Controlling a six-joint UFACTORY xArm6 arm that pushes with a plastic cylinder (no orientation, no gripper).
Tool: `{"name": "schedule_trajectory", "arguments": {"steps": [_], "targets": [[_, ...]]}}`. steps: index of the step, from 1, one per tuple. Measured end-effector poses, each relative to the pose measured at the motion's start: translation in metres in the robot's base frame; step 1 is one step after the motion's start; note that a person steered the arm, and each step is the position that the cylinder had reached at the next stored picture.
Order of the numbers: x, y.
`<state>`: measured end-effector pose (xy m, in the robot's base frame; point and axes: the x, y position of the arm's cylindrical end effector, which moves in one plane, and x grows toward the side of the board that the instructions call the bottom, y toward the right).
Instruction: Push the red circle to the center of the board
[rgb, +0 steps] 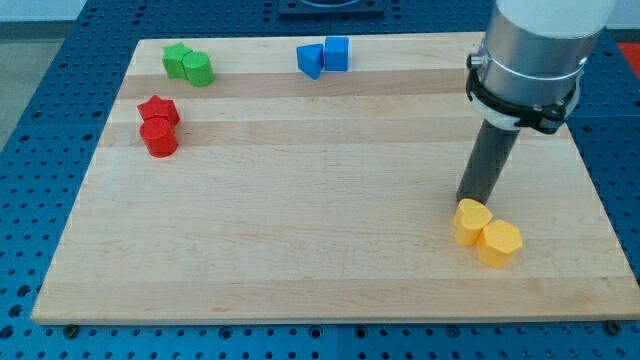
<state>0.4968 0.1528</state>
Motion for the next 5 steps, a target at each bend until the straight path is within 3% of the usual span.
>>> {"name": "schedule_trajectory", "arguments": {"steps": [1,3,5], "targets": [[0.0,0.0],[-0.04,-0.014],[-0.043,-0.105]]}}
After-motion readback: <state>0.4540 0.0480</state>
